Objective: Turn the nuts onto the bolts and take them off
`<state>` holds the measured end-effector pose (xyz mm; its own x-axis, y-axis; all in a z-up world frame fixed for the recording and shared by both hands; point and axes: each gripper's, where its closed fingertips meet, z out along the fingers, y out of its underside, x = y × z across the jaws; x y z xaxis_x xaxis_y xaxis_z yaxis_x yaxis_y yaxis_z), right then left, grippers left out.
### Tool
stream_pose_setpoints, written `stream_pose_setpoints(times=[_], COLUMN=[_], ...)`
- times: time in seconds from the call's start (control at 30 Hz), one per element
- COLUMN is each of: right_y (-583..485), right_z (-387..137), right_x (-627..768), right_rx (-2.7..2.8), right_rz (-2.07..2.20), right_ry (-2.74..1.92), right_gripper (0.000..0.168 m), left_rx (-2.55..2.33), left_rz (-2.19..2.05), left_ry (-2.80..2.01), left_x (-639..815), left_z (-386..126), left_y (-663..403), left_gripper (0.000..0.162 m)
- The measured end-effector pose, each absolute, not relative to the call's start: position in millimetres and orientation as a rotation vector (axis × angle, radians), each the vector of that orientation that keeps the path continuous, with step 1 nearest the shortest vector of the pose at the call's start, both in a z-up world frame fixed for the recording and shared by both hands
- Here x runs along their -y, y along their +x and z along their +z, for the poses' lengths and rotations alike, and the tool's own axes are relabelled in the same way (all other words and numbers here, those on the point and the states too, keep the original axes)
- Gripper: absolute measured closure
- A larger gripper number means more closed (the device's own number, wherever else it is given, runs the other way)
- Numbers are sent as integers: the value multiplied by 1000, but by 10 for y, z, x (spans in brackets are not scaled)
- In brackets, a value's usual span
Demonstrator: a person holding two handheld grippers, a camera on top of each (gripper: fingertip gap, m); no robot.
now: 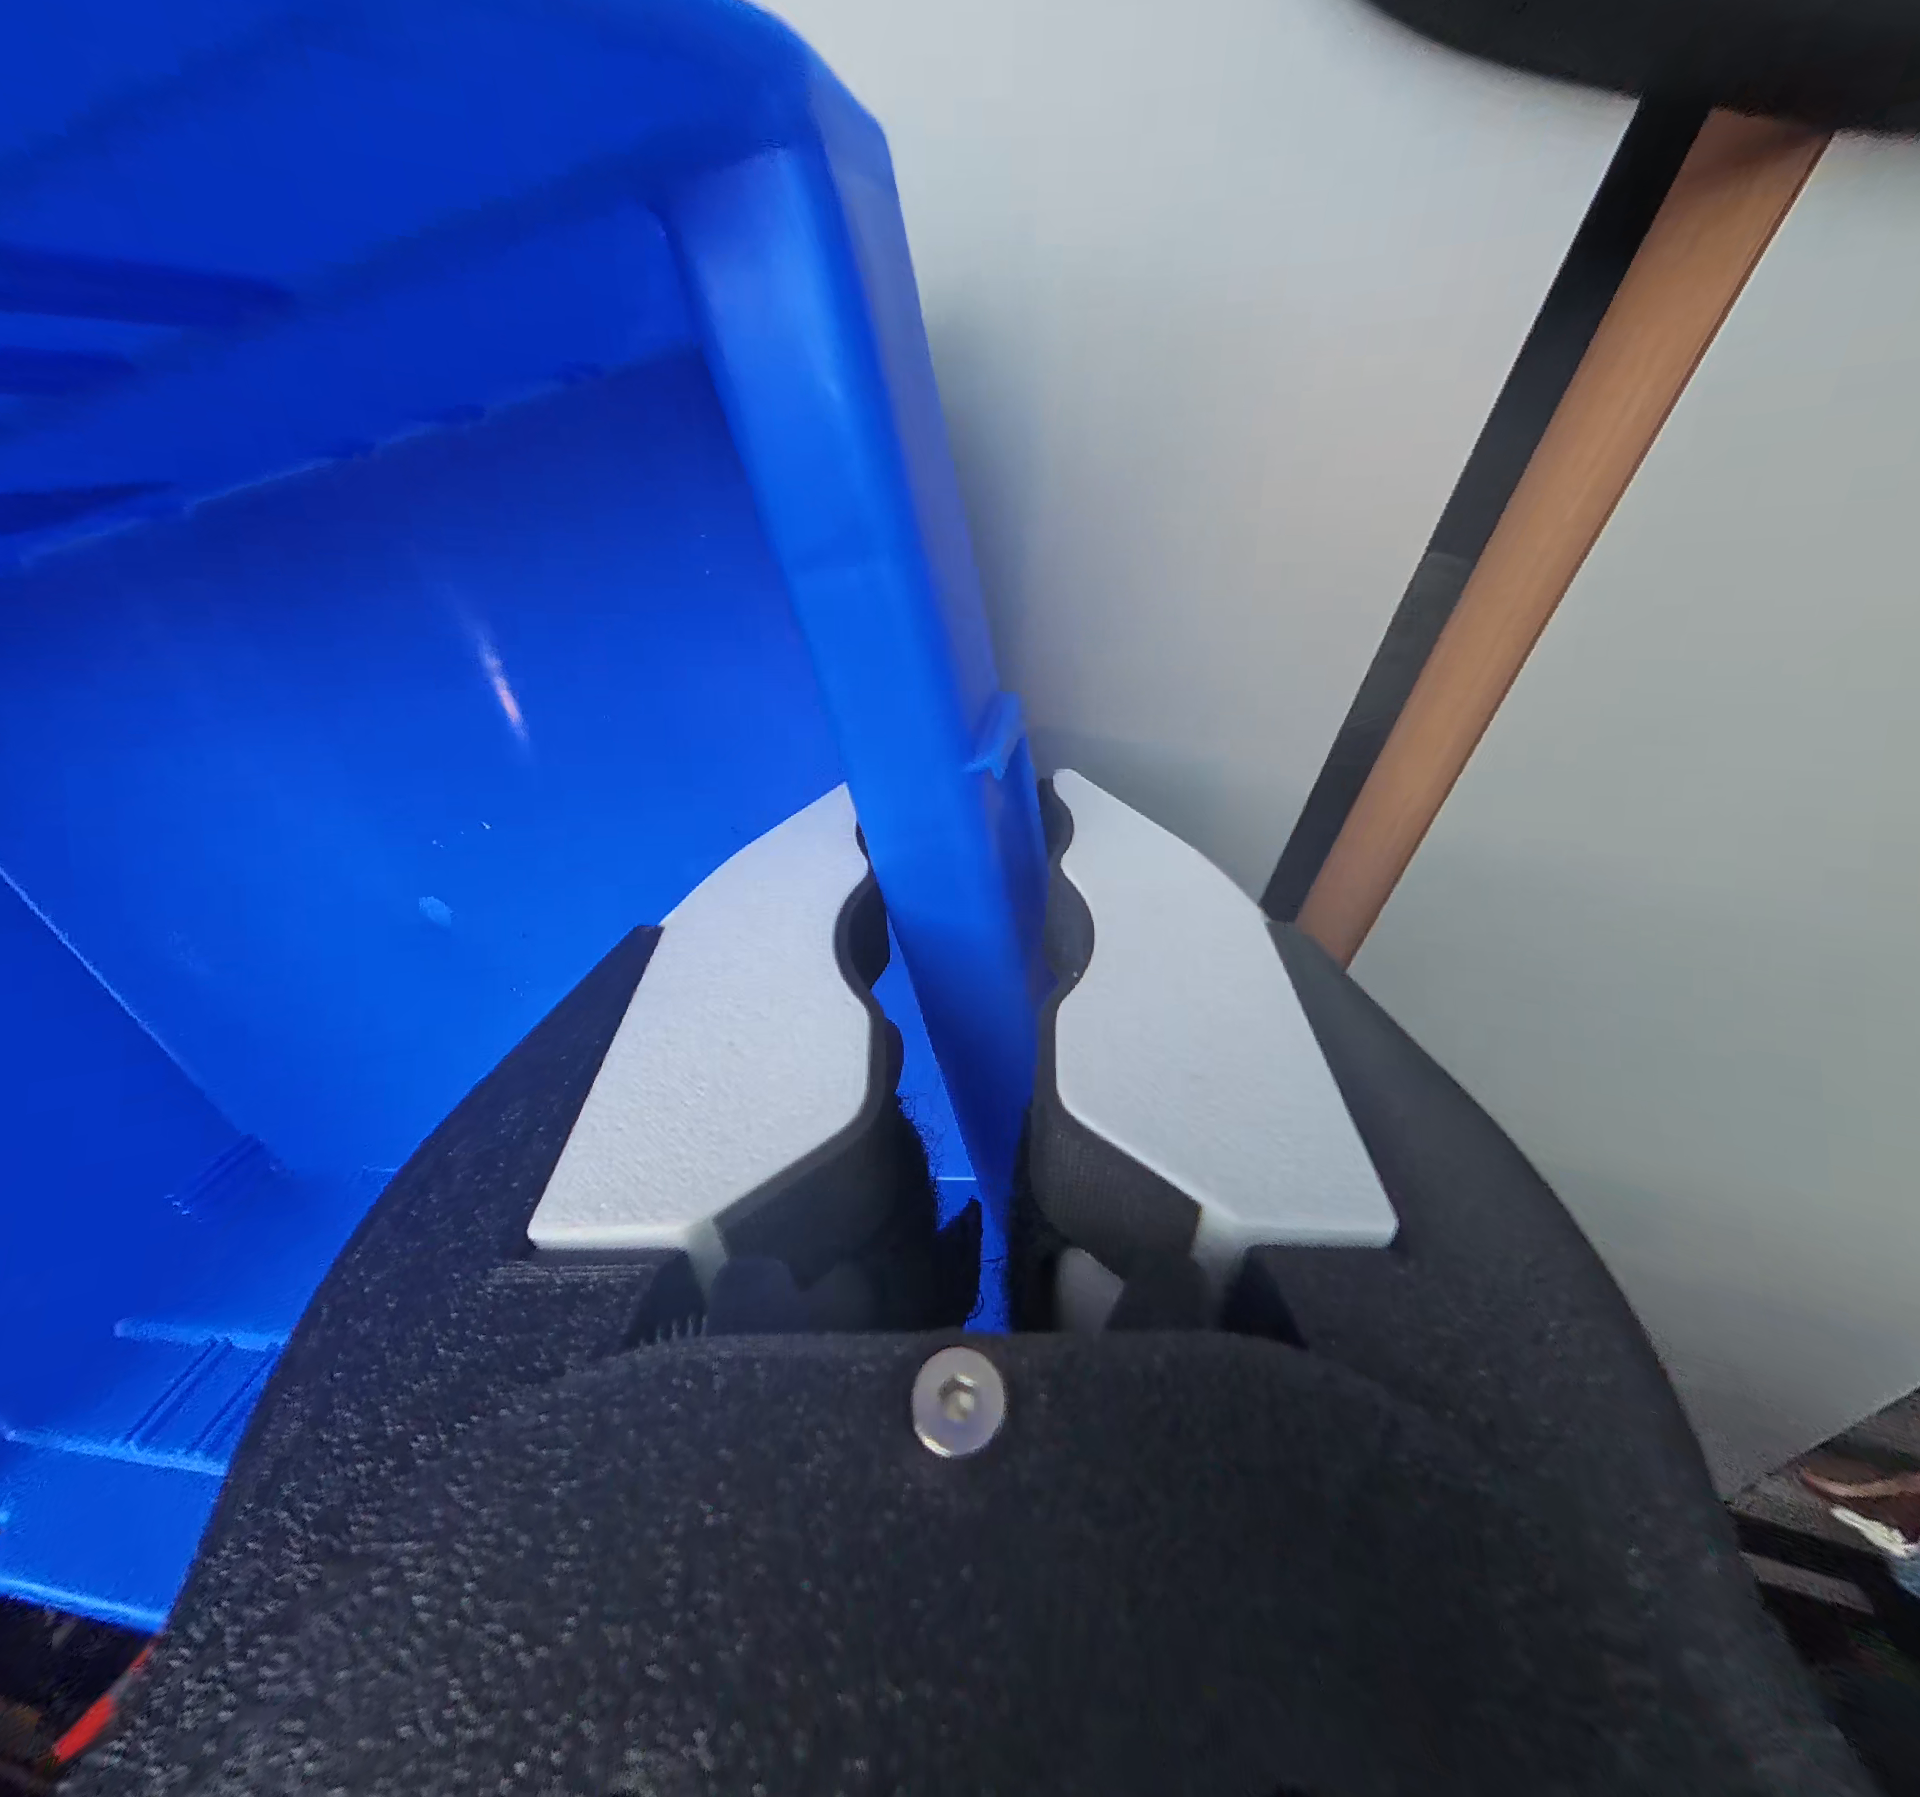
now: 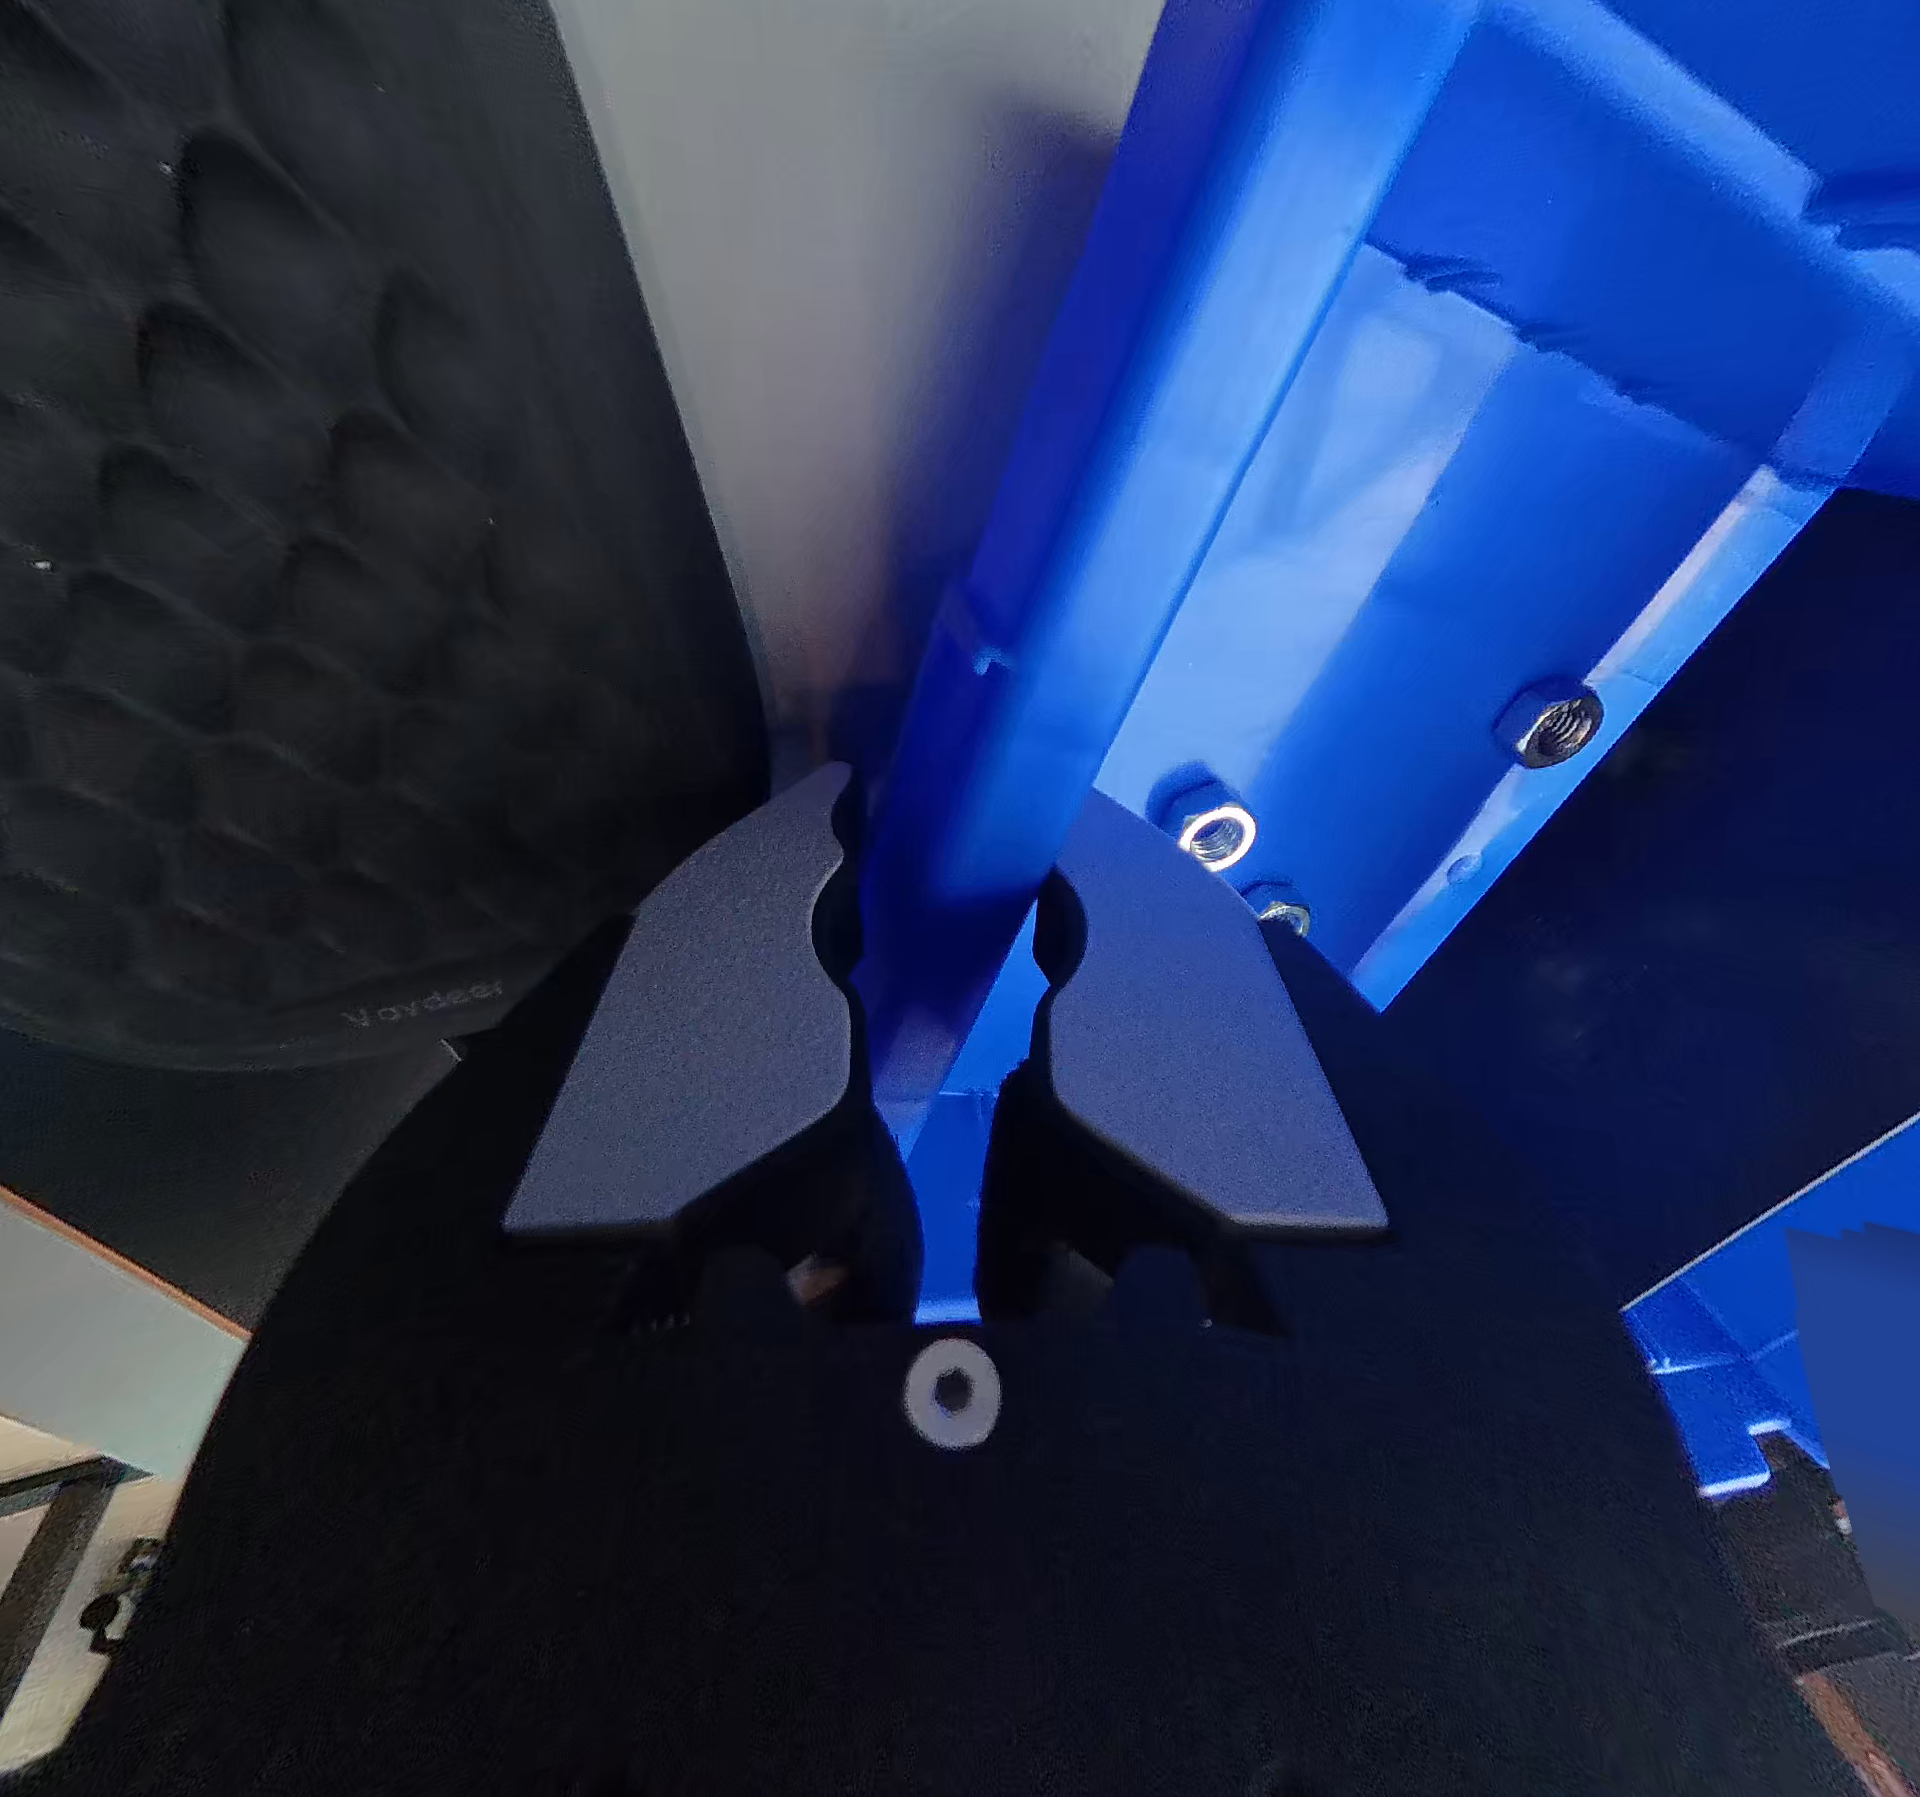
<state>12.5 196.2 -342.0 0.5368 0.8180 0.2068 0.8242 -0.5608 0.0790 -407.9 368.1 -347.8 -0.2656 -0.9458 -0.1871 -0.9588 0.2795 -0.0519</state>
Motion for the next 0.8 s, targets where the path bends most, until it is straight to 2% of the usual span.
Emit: stream_pose_setpoints(times=[0.47, 0.8], right_y=[-319, -546], right_z=[-3423, -3428], right_x=[-2226, -2352], right_rx=[1838, 1924], right_rz=[-370, -324], right_ry=[-2450, -2341], right_gripper=[141, 141], left_rx=[-2581, -2663], left_rz=[46, 53], left_ry=[-1425, -1237], left_x=[-3471, -3425], left_z=[-3472, -3467], left_y=[-3081, -2758], left_gripper=[137, 137])
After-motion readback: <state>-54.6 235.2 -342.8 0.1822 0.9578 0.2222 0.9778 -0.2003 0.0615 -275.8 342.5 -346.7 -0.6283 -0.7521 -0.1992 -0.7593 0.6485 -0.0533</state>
